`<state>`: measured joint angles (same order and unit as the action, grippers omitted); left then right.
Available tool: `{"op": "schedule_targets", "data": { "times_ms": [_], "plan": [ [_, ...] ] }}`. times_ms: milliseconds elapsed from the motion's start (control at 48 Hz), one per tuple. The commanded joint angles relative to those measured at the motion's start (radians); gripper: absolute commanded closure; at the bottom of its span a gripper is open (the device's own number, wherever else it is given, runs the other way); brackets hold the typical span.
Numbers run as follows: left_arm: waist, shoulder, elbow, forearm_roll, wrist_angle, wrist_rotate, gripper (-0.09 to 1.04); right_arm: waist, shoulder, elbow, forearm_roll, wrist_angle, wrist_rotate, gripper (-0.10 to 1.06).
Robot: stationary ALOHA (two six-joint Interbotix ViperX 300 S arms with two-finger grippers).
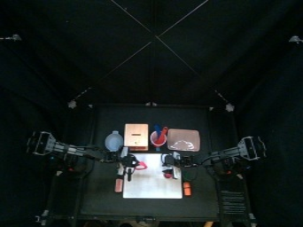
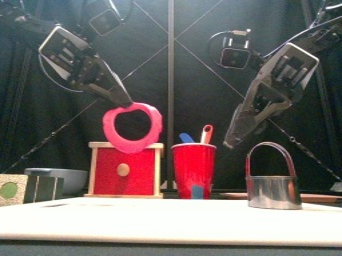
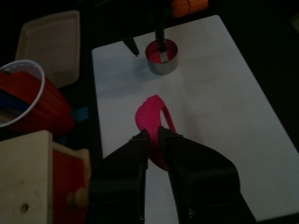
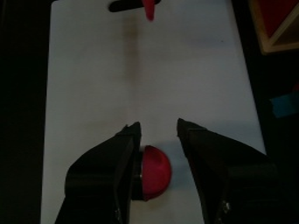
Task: Get the cutter from the drawer then cut the dough then place the extra dough in the bowl
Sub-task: Place the extra dough in the bowl
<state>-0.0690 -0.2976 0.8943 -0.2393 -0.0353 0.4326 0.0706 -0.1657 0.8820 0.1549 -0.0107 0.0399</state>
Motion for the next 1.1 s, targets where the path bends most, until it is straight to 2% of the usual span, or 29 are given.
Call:
{"op": "schedule_targets", "data": {
  "times_ms": [21, 208, 375, 708, 1104],
  "plan": [
    [0.014, -0.107, 0.054, 0.0, -0.057, 0.0, 0.38, 0.0, -0.034, -0.008, -0.006, -0.003, -0.002, 0.19],
    [0.028, -0.287, 0.146, -0.002, -0.147, 0.0, 0.38, -0.002, -0.034, -0.008, -0.012, -0.005, -0.002, 0.19],
    [0.104, -0.414, 0.193, -0.003, -0.123, 0.0, 0.38, -0.003, -0.031, -0.008, -0.012, -0.006, -0.002, 0.19],
    [0.362, -0.548, 0.244, 0.012, 0.087, 0.002, 0.38, 0.0, -0.026, 0.006, -0.011, -0.009, -0.002, 0.19],
    [0.448, -0.663, 0.256, 0.1, 0.267, 0.0, 0.38, 0.0, -0.026, 0.023, -0.012, -0.021, -0.002, 0.19]
  ]
}}
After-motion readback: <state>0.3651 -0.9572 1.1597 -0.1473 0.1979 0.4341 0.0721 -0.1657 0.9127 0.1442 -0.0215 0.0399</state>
